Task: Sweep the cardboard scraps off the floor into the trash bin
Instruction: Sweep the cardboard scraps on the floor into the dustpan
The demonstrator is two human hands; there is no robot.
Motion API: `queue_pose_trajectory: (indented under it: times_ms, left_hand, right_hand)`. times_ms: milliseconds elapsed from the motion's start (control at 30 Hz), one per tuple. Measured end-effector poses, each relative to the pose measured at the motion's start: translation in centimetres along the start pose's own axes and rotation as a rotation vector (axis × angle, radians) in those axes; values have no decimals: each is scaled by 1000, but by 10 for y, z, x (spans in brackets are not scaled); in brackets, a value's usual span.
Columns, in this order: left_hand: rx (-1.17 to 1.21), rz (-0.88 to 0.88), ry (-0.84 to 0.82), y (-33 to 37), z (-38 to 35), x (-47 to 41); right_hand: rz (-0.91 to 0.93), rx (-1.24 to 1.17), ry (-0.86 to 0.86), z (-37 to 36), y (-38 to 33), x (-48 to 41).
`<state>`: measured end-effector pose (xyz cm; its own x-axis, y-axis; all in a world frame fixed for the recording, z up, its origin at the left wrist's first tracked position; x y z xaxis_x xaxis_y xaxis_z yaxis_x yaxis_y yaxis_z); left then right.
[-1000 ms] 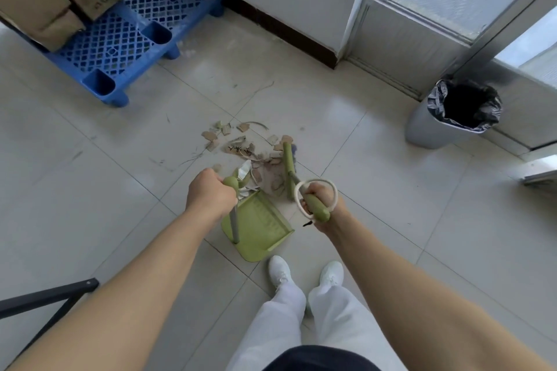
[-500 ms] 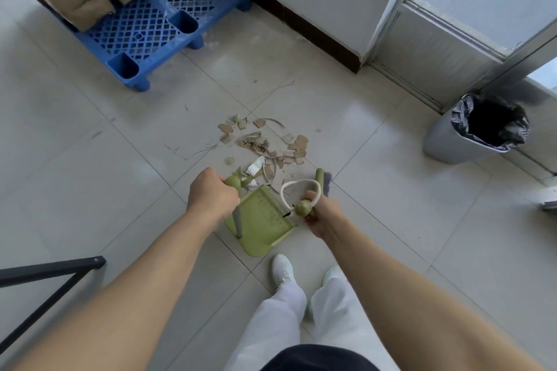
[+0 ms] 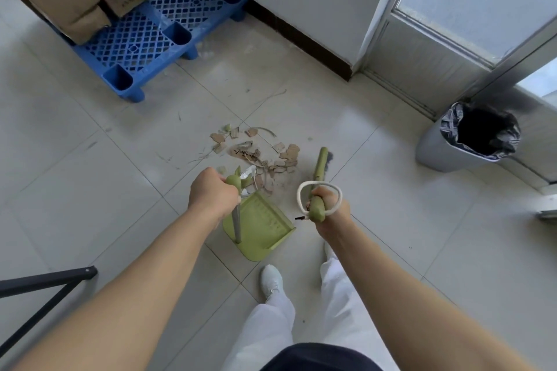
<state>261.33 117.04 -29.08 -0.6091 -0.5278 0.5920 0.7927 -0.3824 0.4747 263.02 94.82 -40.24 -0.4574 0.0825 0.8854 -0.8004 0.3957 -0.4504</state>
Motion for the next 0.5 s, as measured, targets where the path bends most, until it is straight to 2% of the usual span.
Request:
queue_pose_trajectory:
  times_ms: [133,300,400,500]
  left_hand:
    - [-18,-21,-7,42,-30,1]
    - [-98,-83,-12,93,-72,1]
    - [-120,-85,-4,112,-91,-2]
    - [-130,-67,7,125,-103,-4]
  right_hand:
    - [87,45,57,44,-61,-22]
    - [82,143,118,98,-131,-61]
    - [33,89,194,121,-156,-82]
    - [-26,-11,168,114,-157,-93]
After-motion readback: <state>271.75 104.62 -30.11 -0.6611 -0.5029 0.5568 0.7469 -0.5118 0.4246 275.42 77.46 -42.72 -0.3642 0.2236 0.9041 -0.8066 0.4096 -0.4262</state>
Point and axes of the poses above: each hand's wrist, its own x-axis away from the middle knuckle, its own z-axis out of the back of the hand, y = z × x, the point moved 6 cm from there along -x, towards the middle knuckle, and after that the axes turned 1 degree about -z, right-handed, at the moved point
